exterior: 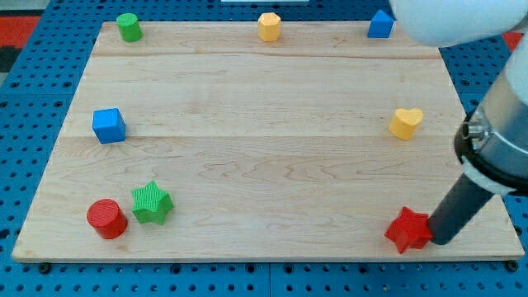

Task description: Place the red star to the top left of the red circle

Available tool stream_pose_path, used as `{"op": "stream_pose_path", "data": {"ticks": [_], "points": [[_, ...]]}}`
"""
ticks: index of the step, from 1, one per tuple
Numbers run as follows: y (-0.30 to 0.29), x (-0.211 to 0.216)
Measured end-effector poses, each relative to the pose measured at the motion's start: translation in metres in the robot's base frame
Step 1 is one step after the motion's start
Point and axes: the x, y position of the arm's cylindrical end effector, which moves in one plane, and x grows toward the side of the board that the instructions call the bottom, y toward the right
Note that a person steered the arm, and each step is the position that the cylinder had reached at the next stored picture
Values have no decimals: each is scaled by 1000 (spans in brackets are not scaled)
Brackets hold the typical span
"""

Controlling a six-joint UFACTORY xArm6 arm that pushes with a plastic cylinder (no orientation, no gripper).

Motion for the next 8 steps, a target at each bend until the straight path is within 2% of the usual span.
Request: {"op": "stream_pose_path", "data": {"ticks": [3, 6, 8], "points": [[-165, 2], [-165, -73], [-264, -84]]}}
